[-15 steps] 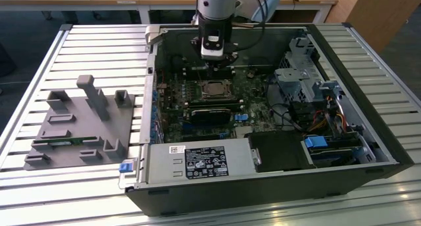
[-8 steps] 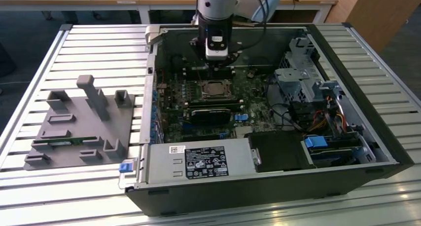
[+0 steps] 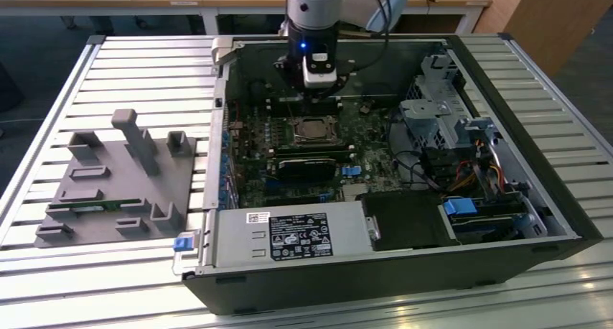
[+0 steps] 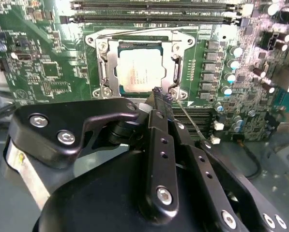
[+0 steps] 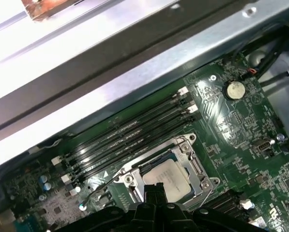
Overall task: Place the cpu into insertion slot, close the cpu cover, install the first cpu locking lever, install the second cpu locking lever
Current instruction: 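Install the first cpu locking lever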
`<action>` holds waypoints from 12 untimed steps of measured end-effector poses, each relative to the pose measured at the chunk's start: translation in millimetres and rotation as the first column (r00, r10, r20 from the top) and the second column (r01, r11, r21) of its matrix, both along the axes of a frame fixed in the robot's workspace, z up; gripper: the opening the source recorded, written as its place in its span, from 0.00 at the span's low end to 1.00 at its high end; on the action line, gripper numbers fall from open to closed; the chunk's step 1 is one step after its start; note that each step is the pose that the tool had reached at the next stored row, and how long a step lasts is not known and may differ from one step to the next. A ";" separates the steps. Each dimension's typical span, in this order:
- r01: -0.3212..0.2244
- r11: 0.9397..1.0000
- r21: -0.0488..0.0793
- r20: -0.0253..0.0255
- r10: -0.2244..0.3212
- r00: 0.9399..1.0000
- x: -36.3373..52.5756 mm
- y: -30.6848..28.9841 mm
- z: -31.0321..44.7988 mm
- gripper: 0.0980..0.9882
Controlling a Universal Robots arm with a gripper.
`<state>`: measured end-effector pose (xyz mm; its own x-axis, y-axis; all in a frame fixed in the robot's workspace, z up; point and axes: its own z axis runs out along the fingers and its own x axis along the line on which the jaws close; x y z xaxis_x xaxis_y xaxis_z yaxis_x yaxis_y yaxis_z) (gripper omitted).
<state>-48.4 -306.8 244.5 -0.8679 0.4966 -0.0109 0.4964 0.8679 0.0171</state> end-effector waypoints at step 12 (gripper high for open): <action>-0.161 0.987 -0.004 0.000 0.161 0.987 -3.5 0.0 -2.1 0.01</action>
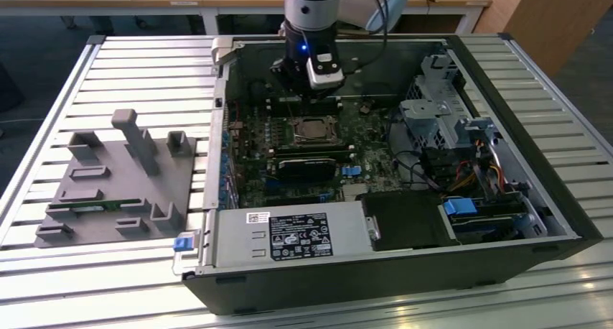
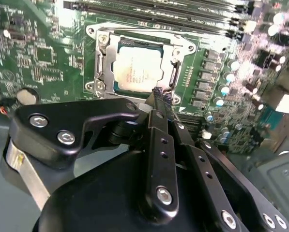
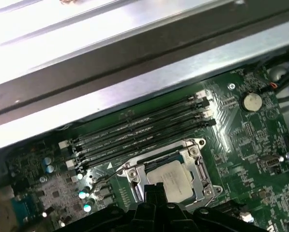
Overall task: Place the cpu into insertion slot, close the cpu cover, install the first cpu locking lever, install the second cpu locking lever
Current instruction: 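Install the first cpu locking lever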
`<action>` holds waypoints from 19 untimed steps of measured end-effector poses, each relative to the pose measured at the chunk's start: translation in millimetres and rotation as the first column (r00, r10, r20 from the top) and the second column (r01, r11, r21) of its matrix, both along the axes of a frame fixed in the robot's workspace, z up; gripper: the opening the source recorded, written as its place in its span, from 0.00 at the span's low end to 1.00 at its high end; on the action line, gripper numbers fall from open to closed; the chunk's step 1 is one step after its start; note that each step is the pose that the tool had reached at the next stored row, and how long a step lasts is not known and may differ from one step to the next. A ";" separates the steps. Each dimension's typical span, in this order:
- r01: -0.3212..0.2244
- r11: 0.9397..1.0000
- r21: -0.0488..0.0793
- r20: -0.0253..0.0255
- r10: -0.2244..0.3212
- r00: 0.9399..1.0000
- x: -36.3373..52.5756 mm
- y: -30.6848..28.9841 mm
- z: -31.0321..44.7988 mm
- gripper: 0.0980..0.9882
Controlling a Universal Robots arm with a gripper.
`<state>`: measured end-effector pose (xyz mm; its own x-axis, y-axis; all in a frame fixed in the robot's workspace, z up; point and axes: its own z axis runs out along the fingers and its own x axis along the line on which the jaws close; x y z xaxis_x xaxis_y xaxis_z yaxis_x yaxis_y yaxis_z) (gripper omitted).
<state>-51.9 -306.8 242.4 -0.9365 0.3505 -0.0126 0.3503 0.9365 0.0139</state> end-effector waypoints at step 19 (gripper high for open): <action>-0.303 0.953 0.000 0.000 0.303 0.953 -0.1 0.0 -0.8 0.01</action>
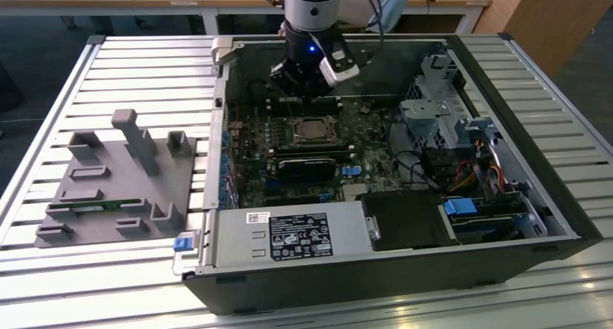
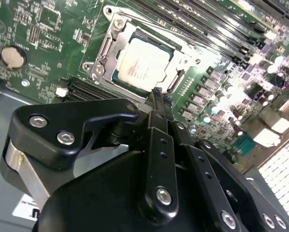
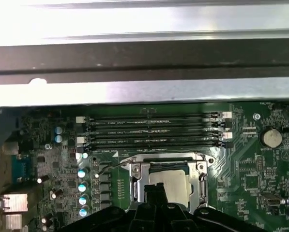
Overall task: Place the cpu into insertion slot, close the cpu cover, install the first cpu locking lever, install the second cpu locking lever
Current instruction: 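Install the first cpu locking lever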
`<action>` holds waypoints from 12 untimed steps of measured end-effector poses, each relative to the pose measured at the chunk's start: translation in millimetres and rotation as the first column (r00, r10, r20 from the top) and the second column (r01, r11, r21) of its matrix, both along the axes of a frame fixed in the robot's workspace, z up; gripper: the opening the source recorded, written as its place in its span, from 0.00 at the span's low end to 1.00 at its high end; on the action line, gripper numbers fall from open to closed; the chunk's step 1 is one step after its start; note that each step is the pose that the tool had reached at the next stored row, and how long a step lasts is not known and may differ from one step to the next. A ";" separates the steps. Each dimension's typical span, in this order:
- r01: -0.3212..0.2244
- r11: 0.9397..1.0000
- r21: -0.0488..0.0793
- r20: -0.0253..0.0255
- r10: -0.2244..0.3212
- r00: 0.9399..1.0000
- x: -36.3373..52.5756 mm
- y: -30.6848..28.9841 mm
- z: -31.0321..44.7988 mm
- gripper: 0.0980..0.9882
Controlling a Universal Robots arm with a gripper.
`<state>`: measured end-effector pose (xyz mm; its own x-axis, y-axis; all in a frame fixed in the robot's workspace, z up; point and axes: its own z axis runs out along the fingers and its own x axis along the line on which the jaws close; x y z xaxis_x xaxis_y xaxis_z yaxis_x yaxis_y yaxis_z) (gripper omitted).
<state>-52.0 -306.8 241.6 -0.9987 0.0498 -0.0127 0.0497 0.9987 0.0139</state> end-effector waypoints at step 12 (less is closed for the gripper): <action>-0.011 1.000 0.000 0.000 0.011 1.000 -11.2 -0.1 1.0 0.01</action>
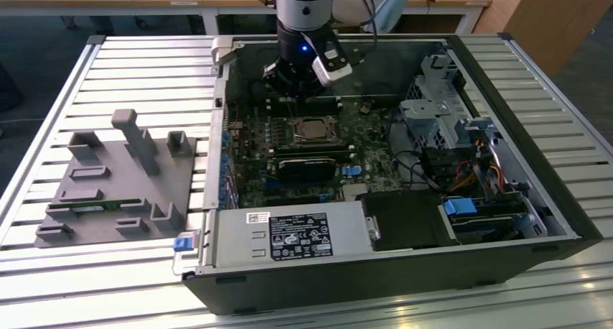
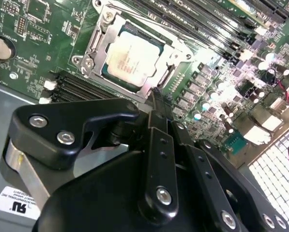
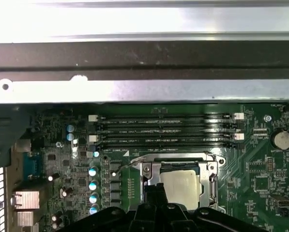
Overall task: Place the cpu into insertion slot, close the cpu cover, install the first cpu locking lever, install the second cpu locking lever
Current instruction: 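Install the first cpu locking lever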
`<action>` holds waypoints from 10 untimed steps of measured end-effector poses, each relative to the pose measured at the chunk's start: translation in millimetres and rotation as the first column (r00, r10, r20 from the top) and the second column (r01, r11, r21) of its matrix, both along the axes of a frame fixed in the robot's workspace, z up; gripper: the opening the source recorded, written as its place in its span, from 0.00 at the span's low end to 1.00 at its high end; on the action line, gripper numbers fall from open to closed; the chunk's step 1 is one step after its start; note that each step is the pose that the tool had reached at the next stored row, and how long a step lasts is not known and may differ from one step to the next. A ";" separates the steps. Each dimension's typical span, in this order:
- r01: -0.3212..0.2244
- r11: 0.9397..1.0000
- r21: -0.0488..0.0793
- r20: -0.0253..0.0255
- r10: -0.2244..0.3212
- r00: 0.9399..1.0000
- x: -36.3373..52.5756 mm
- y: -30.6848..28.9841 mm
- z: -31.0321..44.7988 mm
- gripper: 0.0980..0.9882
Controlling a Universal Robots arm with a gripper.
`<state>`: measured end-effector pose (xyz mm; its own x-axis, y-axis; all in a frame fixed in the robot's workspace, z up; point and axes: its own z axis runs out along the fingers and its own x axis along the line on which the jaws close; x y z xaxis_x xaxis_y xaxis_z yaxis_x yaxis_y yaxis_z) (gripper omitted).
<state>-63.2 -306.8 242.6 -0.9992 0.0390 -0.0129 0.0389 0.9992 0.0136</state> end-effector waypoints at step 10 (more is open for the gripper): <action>-0.001 1.000 0.000 0.002 0.001 1.000 -5.2 0.1 5.1 0.01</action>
<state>-68.4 -306.7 247.7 -0.9992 0.0381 -0.0151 0.0379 0.9992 0.0140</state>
